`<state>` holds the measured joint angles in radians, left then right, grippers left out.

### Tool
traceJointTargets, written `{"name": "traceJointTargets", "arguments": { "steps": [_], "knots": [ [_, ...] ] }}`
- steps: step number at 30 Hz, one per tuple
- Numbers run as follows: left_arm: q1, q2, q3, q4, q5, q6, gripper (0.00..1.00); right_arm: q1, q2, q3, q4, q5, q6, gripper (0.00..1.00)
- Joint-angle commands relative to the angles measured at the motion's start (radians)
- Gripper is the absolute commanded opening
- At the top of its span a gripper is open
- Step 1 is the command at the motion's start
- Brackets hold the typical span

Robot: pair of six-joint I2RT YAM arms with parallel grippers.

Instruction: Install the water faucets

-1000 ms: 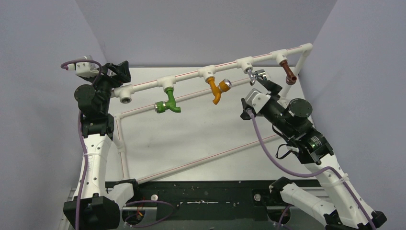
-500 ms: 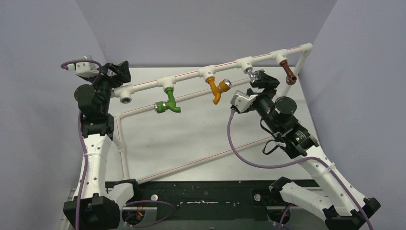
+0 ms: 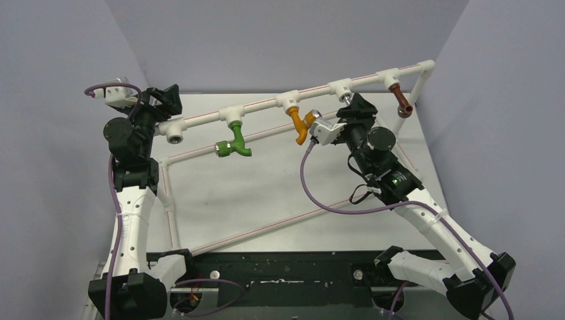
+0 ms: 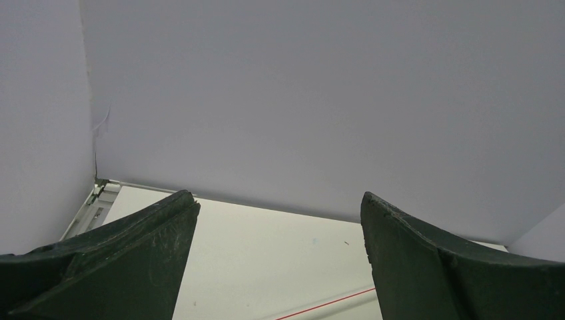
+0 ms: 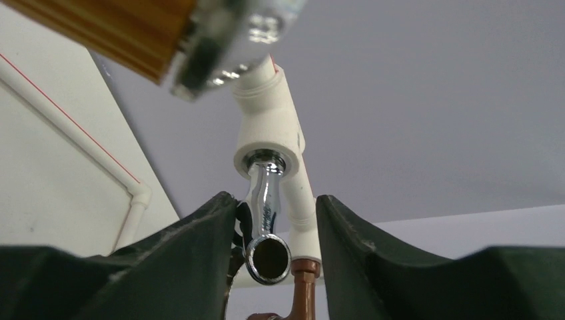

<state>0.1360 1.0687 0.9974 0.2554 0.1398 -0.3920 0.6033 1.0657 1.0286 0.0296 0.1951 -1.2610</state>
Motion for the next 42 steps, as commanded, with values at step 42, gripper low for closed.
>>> {"name": "traceJointTargets", "arguments": {
  "steps": [42],
  "knots": [
    [0.014,0.088,-0.100,-0.269,0.034,-0.013,0.90,-0.223,-0.114,-0.087,0.281,-0.094,2.573,0.00]
  ]
}}
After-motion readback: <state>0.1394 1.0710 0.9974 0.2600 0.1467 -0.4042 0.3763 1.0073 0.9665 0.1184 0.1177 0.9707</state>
